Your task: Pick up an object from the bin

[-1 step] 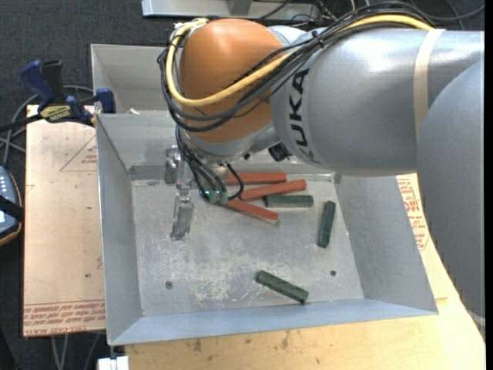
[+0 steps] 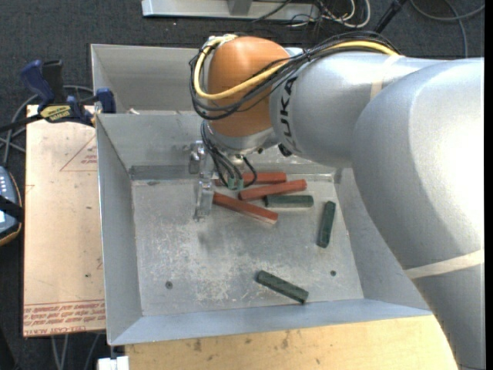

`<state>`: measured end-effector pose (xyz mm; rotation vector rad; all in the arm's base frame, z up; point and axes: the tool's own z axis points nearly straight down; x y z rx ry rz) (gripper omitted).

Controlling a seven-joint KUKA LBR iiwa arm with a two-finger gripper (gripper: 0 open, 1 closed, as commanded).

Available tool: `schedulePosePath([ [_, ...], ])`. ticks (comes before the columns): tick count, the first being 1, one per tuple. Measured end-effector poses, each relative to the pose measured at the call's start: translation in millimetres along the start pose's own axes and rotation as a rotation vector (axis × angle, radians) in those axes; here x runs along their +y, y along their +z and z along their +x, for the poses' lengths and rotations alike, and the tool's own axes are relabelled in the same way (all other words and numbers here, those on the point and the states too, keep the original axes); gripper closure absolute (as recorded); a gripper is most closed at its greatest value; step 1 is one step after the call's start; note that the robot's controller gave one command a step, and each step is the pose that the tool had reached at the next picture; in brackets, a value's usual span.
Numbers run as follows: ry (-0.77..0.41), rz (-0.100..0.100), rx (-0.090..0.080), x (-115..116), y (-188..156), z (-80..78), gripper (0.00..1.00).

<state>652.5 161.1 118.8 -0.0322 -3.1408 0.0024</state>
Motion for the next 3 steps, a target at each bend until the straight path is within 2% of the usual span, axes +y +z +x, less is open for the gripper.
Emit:
schedulePosePath([
  [1, 0.131, 0.000, 0.002, -86, 51, 24.8, 0.00],
  [2, 0.126, -0.004, -0.003, -82, 48, 23.2, 1.00],
  [3, -0.331, -0.002, -0.011, -73, -82, 3.9, 1.00],
])
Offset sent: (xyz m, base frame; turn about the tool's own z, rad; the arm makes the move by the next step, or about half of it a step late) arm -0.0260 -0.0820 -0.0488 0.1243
